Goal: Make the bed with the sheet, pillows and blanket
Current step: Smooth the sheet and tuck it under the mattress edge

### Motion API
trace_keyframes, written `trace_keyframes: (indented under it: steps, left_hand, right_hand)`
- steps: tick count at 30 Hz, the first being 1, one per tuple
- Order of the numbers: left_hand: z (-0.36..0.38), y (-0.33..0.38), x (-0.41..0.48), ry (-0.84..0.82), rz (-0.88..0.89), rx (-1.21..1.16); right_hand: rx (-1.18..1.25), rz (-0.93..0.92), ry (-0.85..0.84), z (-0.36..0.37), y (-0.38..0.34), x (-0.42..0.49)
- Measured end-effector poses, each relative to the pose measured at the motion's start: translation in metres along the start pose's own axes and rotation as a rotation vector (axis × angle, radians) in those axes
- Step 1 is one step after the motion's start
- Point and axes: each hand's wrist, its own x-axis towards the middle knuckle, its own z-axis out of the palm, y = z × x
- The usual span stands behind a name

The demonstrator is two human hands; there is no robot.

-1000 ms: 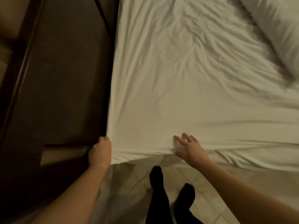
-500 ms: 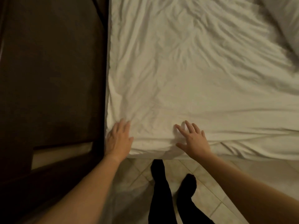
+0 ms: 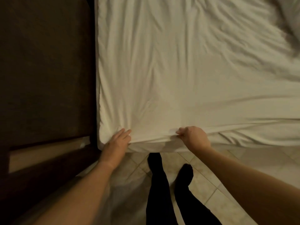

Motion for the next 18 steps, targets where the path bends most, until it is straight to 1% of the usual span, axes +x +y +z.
trace_keyframes:
  steps: [2, 4, 7, 10, 12, 14, 16, 18]
  left_hand:
    - [-0.005, -0.007, -0.014, 0.013, 0.061, 0.019]
    - [-0.010, -0.009, -0.031, 0.020, 0.078, 0.078]
    - [-0.016, -0.005, -0.046, 0.001, 0.017, 0.110]
    - [-0.017, 0.000, -0.037, -0.070, -0.045, 0.097]
    - [-0.022, 0.006, -0.028, -0.139, -0.110, 0.081]
    - [-0.032, 0.019, -0.019, -0.168, -0.131, 0.107]
    - [-0.044, 0.042, -0.005, -0.131, -0.091, 0.107]
    - [-0.048, 0.070, 0.017, -0.078, -0.024, 0.077]
  right_hand:
    - [-0.021, -0.016, -0.053, 0.002, -0.005, -0.007]
    - [-0.035, -0.049, -0.081, 0.009, -0.011, -0.017]
    - [-0.054, -0.062, -0.089, 0.022, -0.017, -0.028]
    - [-0.044, -0.075, -0.096, 0.025, -0.013, -0.028]
    - [0.024, -0.094, -0.129, 0.018, -0.007, -0.027]
    - [0.139, -0.086, -0.146, 0.007, 0.000, -0.029]
    - [0.207, -0.078, -0.078, -0.004, 0.010, -0.030]
    - [0.209, -0.027, -0.006, -0.015, 0.025, -0.033]
